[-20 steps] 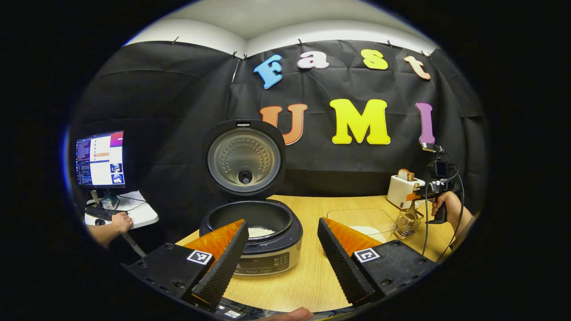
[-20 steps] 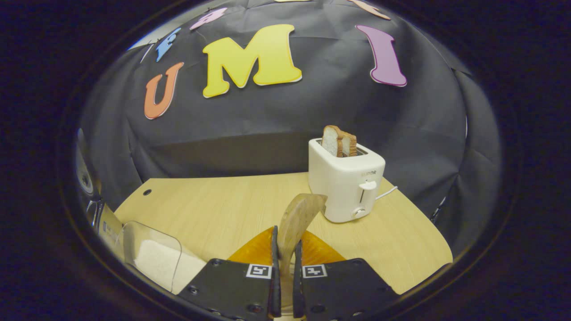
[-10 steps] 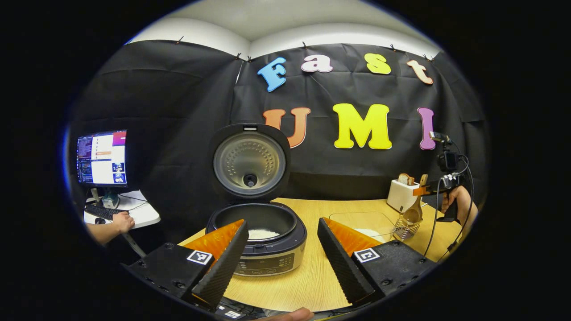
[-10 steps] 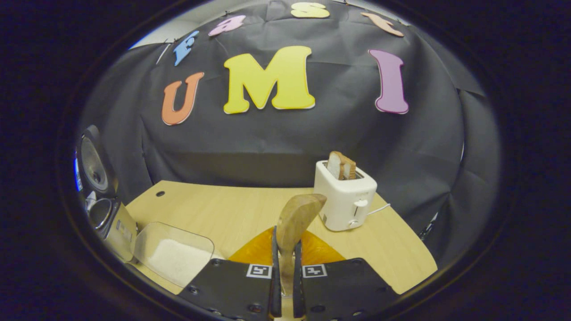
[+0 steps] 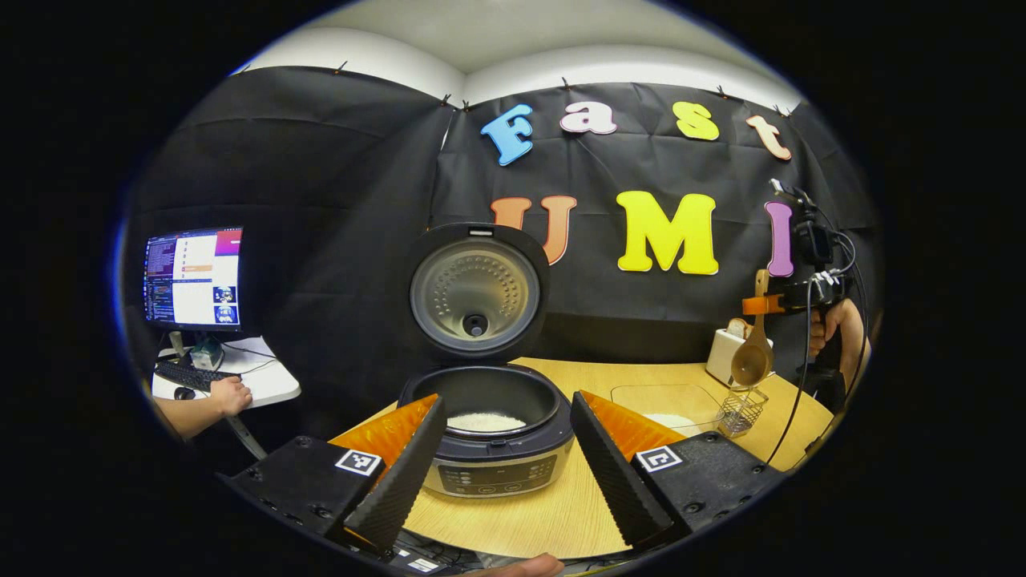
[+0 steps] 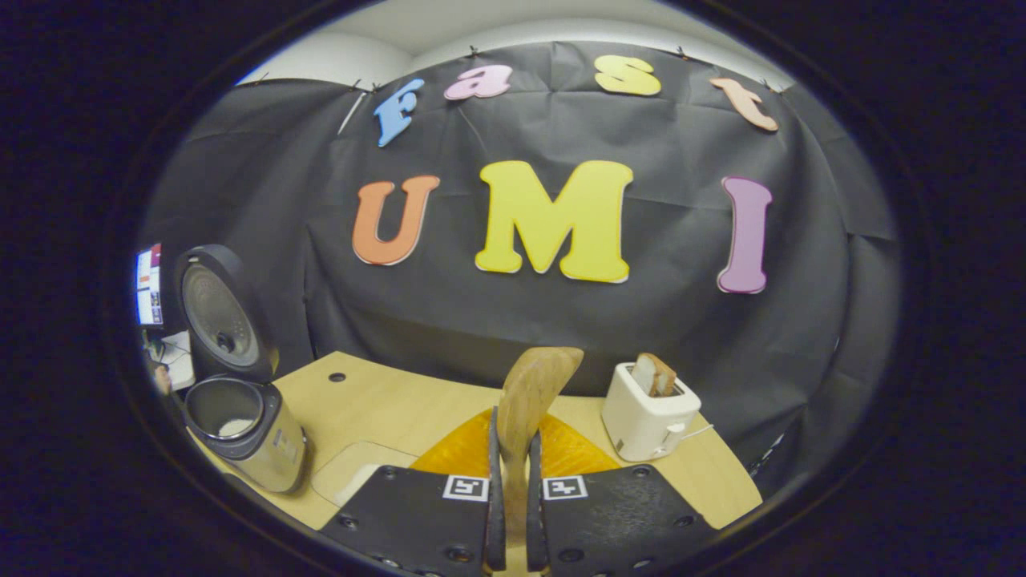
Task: Close the left gripper, press the button to open the rice cooker; take a wooden spoon from the chopstick holder with the right hand, scoop a spoonful of rice and pour it into the rice cooker, then put the wooden spoon back into the chopstick holder.
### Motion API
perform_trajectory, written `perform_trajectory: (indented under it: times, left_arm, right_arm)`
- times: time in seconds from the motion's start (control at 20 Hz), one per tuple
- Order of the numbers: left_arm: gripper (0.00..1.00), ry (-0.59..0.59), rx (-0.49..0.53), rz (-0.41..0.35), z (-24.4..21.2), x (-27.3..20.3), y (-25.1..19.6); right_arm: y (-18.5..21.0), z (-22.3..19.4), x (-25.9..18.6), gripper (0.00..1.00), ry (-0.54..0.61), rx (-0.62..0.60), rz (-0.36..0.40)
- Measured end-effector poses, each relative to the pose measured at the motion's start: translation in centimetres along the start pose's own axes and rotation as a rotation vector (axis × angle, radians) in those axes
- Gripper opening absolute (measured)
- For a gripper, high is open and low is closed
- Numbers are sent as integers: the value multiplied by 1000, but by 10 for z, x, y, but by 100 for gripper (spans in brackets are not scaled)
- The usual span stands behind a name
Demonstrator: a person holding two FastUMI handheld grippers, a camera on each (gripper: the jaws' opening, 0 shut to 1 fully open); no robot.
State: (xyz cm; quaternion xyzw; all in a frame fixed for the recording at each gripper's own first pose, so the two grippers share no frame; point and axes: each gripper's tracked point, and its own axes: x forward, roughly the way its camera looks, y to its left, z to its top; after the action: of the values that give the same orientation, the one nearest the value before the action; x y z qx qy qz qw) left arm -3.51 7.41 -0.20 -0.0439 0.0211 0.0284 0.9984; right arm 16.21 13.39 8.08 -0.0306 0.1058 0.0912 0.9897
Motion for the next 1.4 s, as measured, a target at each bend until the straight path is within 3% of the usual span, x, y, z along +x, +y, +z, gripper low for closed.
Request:
perform_trajectory:
  times: [0.2, 0.4, 0.7, 1.1, 1.4]
  left_arm:
    - [99, 8, -3, 17, -3, 2, 9]
    - [99, 10, -22, -3, -3, 3, 7]
    - [99, 8, -29, -33, -3, 2, 1]
    - [99, 21, -44, -37, -6, 4, 0]
    - [99, 19, -41, -39, -7, 3, 1]
  right_arm:
    - [52, -7, 11, 10, 4, -62, 42]
    - [83, -39, 38, 8, 41, -116, 23]
    - [87, -103, 81, 10, 117, -176, -106]
    - [72, -117, 99, 10, 45, -254, -287]
    - [101, -130, 102, 10, 97, -218, -318]
